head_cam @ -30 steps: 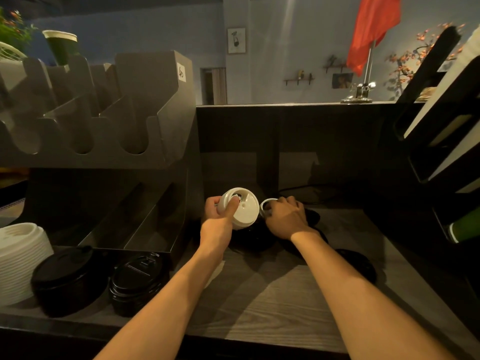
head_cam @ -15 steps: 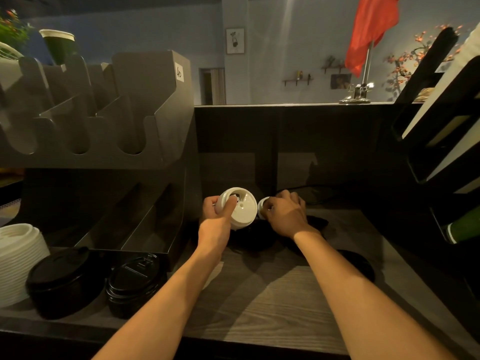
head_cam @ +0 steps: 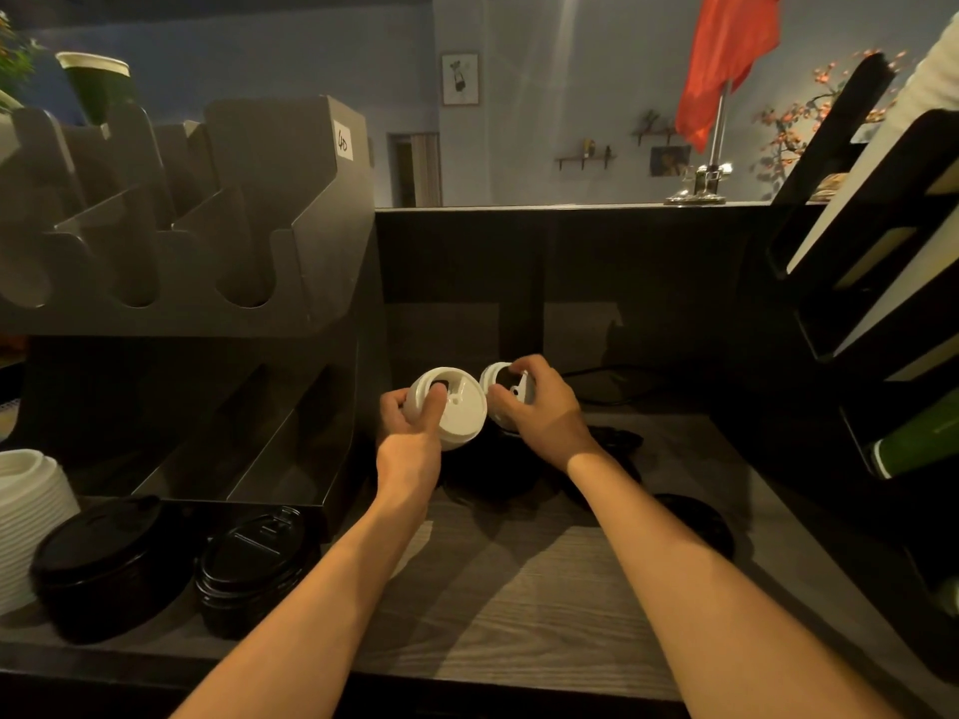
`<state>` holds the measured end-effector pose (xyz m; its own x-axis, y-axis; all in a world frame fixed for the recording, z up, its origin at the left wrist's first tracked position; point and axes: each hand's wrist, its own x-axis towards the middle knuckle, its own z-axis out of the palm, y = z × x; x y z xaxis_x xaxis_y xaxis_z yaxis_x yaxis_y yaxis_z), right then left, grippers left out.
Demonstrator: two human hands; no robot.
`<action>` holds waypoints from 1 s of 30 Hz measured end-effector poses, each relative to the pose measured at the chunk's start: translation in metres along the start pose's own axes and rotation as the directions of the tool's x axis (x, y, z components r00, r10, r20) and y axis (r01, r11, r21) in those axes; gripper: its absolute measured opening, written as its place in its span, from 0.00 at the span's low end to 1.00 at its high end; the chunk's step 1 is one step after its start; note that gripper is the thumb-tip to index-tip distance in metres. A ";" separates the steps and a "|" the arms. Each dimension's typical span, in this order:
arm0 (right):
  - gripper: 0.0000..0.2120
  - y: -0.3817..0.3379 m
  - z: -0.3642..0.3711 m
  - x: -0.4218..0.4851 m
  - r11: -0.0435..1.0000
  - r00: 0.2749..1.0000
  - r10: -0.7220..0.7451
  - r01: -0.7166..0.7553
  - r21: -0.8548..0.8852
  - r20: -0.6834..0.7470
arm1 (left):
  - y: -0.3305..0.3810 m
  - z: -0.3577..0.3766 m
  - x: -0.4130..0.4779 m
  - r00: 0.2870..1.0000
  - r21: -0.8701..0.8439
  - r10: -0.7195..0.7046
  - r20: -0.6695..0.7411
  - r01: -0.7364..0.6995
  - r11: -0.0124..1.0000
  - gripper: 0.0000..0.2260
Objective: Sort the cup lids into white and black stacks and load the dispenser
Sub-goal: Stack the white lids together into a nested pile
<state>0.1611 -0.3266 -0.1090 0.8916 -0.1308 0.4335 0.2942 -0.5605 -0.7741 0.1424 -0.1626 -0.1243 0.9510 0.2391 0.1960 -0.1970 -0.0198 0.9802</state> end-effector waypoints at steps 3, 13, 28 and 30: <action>0.22 -0.008 -0.002 -0.003 0.989 0.998 0.005 0.005 0.149 -0.065 | 0.001 0.000 0.001 1.000 0.002 -0.020 -0.008 0.020 1.000 0.21; 0.34 -0.029 0.019 -0.014 0.985 0.982 -0.165 0.159 0.062 0.095 | 0.010 -0.001 -0.006 0.994 -0.291 -0.087 0.068 0.103 0.951 0.20; 0.21 -0.031 0.017 -0.012 0.817 0.982 -0.012 -0.100 0.568 0.189 | 0.011 -0.007 -0.005 0.996 -0.329 -0.087 -0.011 0.079 0.941 0.27; 0.19 -0.030 0.020 -0.014 0.798 0.979 0.006 -0.128 0.589 0.204 | 0.009 -0.007 -0.005 0.995 -0.313 -0.090 -0.034 0.075 0.947 0.23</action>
<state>0.1465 -0.2917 -0.1006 0.9448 0.0357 0.3258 0.3238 0.0512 -0.9447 0.1344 -0.1567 -0.1162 0.9563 0.2725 0.1063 -0.1902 0.3032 0.9338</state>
